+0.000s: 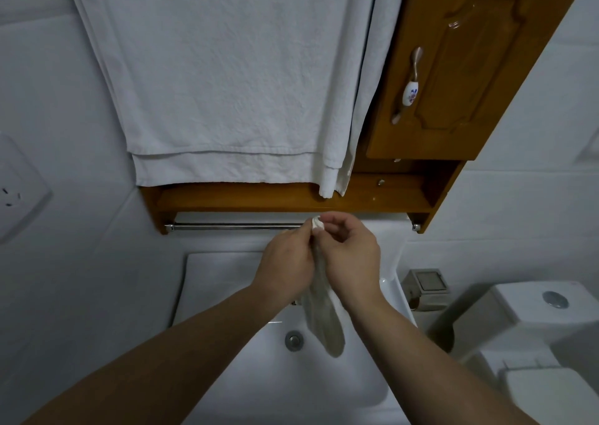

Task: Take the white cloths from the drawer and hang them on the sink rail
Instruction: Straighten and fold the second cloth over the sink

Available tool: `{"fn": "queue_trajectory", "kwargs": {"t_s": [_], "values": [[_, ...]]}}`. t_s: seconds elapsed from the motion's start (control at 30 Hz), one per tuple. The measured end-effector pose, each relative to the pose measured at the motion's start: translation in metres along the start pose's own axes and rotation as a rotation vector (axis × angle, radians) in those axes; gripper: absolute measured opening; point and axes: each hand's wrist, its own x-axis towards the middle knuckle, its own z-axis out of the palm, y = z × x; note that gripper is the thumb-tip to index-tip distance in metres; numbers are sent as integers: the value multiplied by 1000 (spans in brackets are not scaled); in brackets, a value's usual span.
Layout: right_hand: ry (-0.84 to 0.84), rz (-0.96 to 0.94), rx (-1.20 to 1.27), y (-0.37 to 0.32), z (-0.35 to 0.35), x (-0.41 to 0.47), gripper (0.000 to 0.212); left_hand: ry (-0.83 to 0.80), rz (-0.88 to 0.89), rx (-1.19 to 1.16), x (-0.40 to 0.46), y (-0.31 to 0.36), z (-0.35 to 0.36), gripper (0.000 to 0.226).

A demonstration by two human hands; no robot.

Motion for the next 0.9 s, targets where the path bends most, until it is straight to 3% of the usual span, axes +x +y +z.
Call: {"fn": "queue_trajectory", "kwargs": {"t_s": [0.37,0.67,0.9], "values": [[-165,14,150,9,-7,5,41,39,68,-34,-1,5,-13,32],[-93,-103,41,8,-13,10,37,-97,95,-178,-8,3,-15,59],[-222,-76,222,-9,-27,25,46,148,-9,-195,0,7,-20,43]]}}
